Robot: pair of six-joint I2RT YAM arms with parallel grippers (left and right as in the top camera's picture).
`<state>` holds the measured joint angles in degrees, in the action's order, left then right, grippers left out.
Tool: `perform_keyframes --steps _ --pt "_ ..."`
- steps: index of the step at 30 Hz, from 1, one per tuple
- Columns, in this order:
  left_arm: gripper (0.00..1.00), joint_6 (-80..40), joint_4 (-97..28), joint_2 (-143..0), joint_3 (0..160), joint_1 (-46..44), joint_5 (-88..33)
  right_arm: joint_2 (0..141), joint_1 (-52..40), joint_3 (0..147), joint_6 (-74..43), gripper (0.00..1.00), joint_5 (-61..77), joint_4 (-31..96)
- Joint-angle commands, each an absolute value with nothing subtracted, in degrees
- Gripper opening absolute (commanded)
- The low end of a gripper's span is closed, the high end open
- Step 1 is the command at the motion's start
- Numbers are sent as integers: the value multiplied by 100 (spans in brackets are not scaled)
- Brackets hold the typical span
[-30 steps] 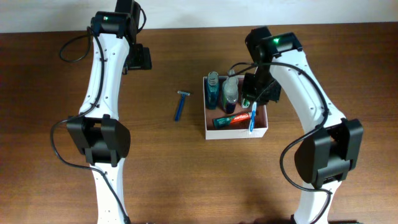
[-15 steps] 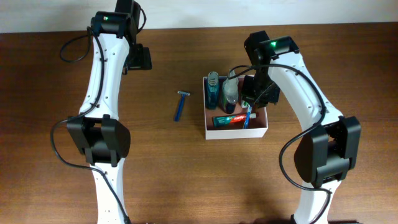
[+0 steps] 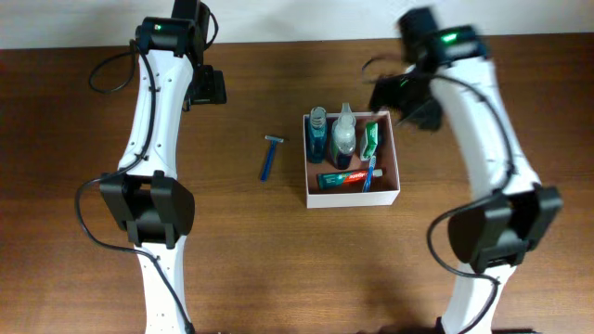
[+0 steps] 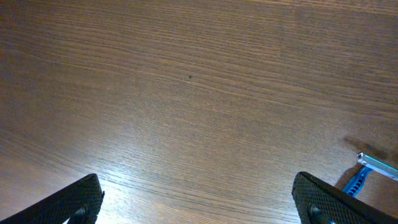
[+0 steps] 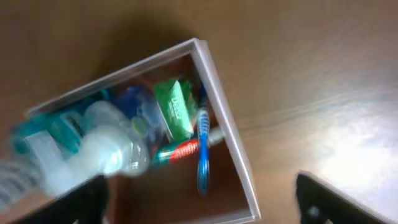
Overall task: Pack container
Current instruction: 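Raise the right gripper and retract it to the right side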
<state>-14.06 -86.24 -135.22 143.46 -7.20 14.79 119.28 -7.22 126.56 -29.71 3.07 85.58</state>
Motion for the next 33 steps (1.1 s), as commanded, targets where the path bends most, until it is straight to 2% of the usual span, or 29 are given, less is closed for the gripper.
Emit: perform_keyframes --steps 1,4,10,16,23,29,33 --pt "99 -1339 -8615 -13467 14333 -696 1433 11865 -113 13489 -2709 99 246 8783" --pt "99 -1339 -8619 -13467 14333 -696 1387 11865 493 13878 -2635 99 156 8892" --pt "99 -1339 -8604 -13467 14333 -696 1229 11874 1806 13749 -2635 99 80 8949" --pt "99 -1332 -8650 -13467 14333 -696 408 11874 2703 13279 -2635 99 75 8978" --pt "98 -1304 -8726 -13472 14326 -786 80 11876 3186 12492 -2637 99 -757 8757" --pt "98 -666 -8720 -13482 14326 -1111 82 11876 3269 11865 -2635 99 -762 8512" --pt "99 -655 -8685 -13500 14326 -1317 86 11876 3264 11646 -2637 99 -760 8307"
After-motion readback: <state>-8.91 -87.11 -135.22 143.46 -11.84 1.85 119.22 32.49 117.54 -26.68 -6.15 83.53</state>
